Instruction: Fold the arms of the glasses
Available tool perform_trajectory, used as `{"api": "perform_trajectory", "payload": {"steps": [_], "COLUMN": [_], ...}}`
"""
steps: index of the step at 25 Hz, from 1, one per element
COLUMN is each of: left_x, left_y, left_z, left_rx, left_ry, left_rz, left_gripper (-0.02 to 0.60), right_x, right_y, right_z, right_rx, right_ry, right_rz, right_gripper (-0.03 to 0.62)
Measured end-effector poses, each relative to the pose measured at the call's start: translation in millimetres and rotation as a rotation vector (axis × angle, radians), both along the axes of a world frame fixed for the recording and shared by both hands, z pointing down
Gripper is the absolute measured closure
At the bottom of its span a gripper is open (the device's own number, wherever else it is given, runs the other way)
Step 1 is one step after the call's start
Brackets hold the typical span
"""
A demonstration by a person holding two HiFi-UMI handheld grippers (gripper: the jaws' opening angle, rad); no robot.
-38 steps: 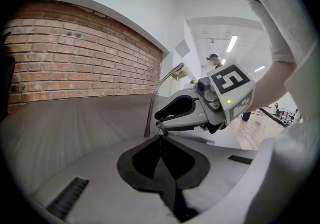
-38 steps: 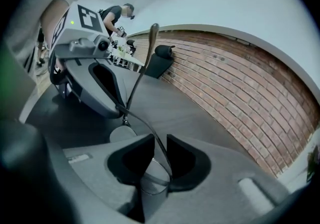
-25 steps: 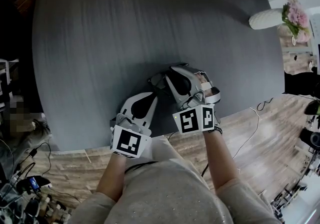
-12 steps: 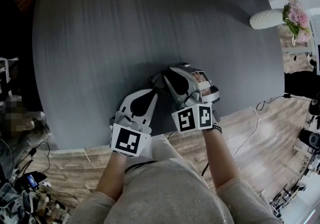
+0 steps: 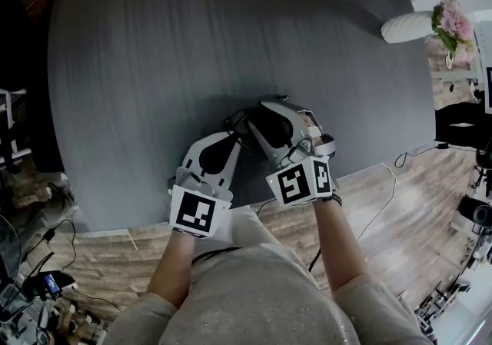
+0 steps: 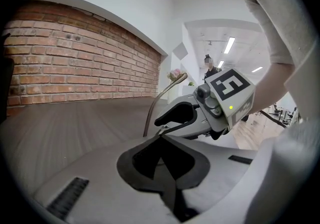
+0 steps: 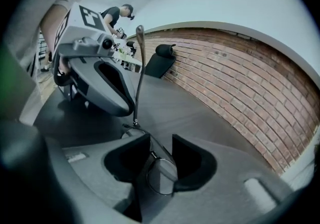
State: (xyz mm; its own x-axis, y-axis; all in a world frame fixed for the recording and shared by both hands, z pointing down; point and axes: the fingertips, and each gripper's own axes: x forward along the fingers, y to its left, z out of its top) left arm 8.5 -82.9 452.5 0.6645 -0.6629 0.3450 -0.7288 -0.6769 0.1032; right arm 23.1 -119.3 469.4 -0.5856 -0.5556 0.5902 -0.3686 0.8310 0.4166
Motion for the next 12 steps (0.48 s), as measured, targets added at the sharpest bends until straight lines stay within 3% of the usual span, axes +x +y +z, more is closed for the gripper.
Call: {"api": "perform_trajectory", "payload": {"steps": [12], "left_x": [-5.4], "left_y": [6.7], "left_z": [7.1], "left_rx": [-0.018], "left_ry": [-0.032], "left_rz": [0.002], "left_gripper": [0.583], "right_x": [9.1], "right_y": [11.6], "right_z": [-23.1], "right_rx": [-0.026], "right_ry": [-0.078], "right_rz": [0.043], "right_gripper": [0.467]}}
